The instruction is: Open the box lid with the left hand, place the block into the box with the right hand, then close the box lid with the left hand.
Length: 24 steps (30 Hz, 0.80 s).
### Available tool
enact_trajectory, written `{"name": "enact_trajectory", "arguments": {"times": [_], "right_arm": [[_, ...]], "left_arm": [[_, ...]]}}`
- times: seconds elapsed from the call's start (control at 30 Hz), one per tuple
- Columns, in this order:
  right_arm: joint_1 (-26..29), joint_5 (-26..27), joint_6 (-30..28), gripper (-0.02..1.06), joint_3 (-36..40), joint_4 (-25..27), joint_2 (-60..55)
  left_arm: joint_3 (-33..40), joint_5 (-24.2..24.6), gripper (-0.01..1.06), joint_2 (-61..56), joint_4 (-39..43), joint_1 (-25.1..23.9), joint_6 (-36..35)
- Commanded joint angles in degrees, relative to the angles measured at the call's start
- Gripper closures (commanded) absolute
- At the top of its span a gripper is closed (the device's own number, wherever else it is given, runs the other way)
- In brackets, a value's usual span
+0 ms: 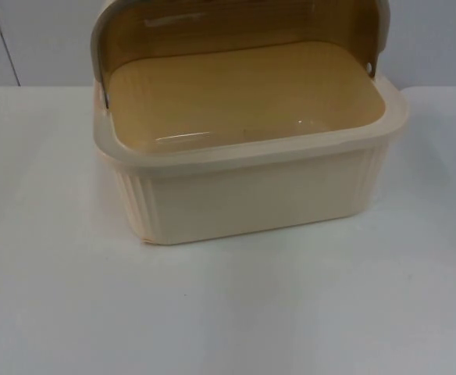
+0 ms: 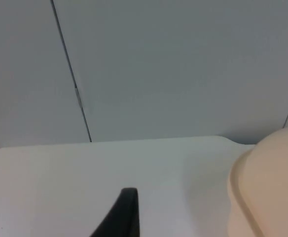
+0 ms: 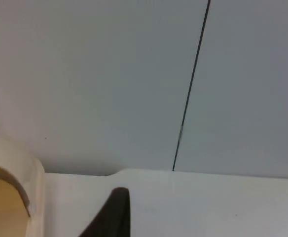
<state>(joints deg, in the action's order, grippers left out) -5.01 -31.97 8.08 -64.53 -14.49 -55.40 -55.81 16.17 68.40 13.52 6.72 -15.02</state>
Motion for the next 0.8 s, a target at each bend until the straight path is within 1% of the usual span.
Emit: {"name": "enact_trajectory", "arguments": {"times": [0.0, 0.07, 0.1, 0.2, 0.27, 0.37, 0.43, 0.5, 0.6, 0.63, 0.73, 0.77], "right_arm": [[-0.22, -2.29, 0.97, 0.00, -0.38, 0.23, -0.81], [-0.22, -5.87, 0.97, 0.00, -0.27, 0.23, -2.75], [-0.22, -5.87, 0.97, 0.00, -0.27, 0.23, -2.75], [-0.22, -9.44, 0.97, 0.00, 0.46, 0.35, -7.50], [-0.22, -10.76, 0.00, 0.00, 0.46, 1.58, -10.03], [-0.22, -11.27, -0.88, 0.00, 0.58, 3.07, -13.23], [-0.22, -9.53, -1.86, 0.00, 2.01, 4.73, -17.04], [-0.22, -8.65, -1.86, 0.00, 2.84, 4.95, -18.49], [-0.22, -3.92, -2.07, 0.00, 6.98, 6.70, -22.05], [-0.22, -3.92, -2.07, 0.00, 6.98, 6.70, -22.05], [-0.22, 1.50, -2.91, 0.00, 12.03, 7.76, -25.38], [-0.22, 2.53, -2.91, 0.00, 13.12, 7.76, -26.63]], "left_arm": [[0.12, -0.48, 0.00, -0.36, -0.90, -0.11, -0.34], [0.12, -0.48, 0.00, -0.36, -0.90, -0.11, -0.34], [0.12, -0.48, 0.00, -0.36, -0.90, -0.11, -0.34], [0.12, -0.12, 0.00, -0.36, -0.90, -0.11, -0.34], [0.12, -0.12, 0.00, -0.36, -0.90, -0.11, -0.34], [0.12, -0.12, 0.00, -0.36, -0.90, -0.11, -0.34], [0.12, -0.12, 0.00, -0.36, -0.90, -0.11, -0.34], [0.12, 0.00, 0.00, -0.36, -0.90, -0.11, -0.34], [0.12, 0.97, 0.00, -0.36, -0.90, -0.11, -0.34], [0.12, 0.97, 0.00, -0.36, -0.90, -0.11, -0.34], [0.12, 1.53, 0.00, -0.36, -0.90, -0.11, -0.34], [0.12, 1.53, 0.00, -0.36, -0.90, -0.11, -0.34]]}}
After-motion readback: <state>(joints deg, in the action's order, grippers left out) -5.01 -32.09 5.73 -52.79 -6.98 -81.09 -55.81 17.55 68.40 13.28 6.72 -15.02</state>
